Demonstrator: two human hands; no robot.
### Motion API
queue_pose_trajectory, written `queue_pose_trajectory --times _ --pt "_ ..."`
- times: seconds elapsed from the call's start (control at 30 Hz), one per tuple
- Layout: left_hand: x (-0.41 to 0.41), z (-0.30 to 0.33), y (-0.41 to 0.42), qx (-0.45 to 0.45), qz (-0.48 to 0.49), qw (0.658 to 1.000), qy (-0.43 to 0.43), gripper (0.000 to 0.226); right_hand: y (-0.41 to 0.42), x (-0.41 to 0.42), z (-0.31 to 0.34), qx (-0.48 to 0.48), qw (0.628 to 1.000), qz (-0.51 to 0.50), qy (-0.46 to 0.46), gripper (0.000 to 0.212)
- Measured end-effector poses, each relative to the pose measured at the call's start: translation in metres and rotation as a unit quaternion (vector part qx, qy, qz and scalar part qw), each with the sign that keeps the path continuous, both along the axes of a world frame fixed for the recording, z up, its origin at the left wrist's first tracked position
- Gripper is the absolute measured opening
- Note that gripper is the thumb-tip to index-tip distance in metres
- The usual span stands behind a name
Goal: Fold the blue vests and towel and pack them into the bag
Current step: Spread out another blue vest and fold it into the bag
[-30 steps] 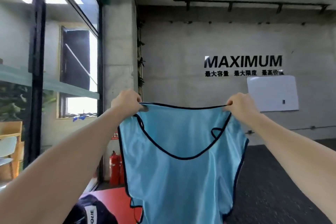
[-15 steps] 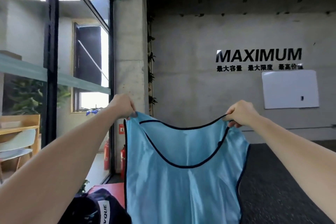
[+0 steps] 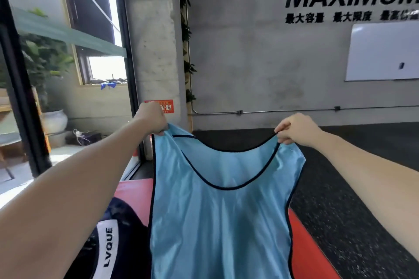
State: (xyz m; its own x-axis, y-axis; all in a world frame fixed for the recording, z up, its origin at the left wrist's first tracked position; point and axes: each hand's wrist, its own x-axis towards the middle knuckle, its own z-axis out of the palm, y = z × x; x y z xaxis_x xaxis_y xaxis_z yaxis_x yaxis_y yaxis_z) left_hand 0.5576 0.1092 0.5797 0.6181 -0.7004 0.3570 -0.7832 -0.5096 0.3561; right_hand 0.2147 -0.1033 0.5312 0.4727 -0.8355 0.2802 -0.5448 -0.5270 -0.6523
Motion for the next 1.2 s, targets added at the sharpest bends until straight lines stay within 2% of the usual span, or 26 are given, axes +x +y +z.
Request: queue_pose_trajectory --times 0.13,0.23,0.3,0.4,0.67,0.77,0.9,1.07,1.13,1.2 --pt "0.038 -0.052 -0.056 -0.08 -0.014 0.996 -0.03 0.013 -0.053 0.053 -0.038 -0.083 0.996 -0.04 0.002 0.016" --pt "0.054 -0.083 -0.089 -0.113 -0.023 0.993 -0.015 0.015 -0.081 0.086 -0.066 -0.101 0.994 -0.012 0.041 0.044" --pt "0.058 -0.107 -0.105 -0.072 -0.047 0.996 0.001 0.028 -0.091 0.102 -0.091 -0.084 0.994 0.023 0.065 0.065" --pt "0.051 -0.147 -0.113 0.017 -0.103 0.995 0.005 0.052 -0.092 0.112 -0.132 -0.058 0.99 0.06 0.112 0.077" --pt "-0.015 -0.257 -0.065 0.07 -0.18 0.976 0.103 0.045 -0.02 0.085 -0.216 0.007 0.988 0.094 0.127 0.049" --pt "-0.058 -0.289 -0.025 0.059 -0.202 0.965 0.155 0.043 0.029 0.064 -0.241 0.072 0.983 0.128 0.109 0.039" --pt "-0.111 -0.323 0.037 0.034 -0.228 0.947 0.224 0.036 0.101 0.029 -0.276 0.099 0.979 0.15 0.099 0.019" --pt "-0.152 -0.378 0.118 0.049 -0.222 0.942 0.248 0.019 0.175 -0.02 -0.33 0.135 0.972 0.156 0.114 0.009" --pt "-0.156 -0.393 0.139 0.073 -0.238 0.942 0.227 0.018 0.193 -0.033 -0.336 0.121 0.967 0.171 0.144 0.01" --pt "-0.154 -0.4 0.155 0.081 -0.254 0.943 0.201 0.019 0.206 -0.043 -0.332 0.123 0.967 0.179 0.136 0.011"
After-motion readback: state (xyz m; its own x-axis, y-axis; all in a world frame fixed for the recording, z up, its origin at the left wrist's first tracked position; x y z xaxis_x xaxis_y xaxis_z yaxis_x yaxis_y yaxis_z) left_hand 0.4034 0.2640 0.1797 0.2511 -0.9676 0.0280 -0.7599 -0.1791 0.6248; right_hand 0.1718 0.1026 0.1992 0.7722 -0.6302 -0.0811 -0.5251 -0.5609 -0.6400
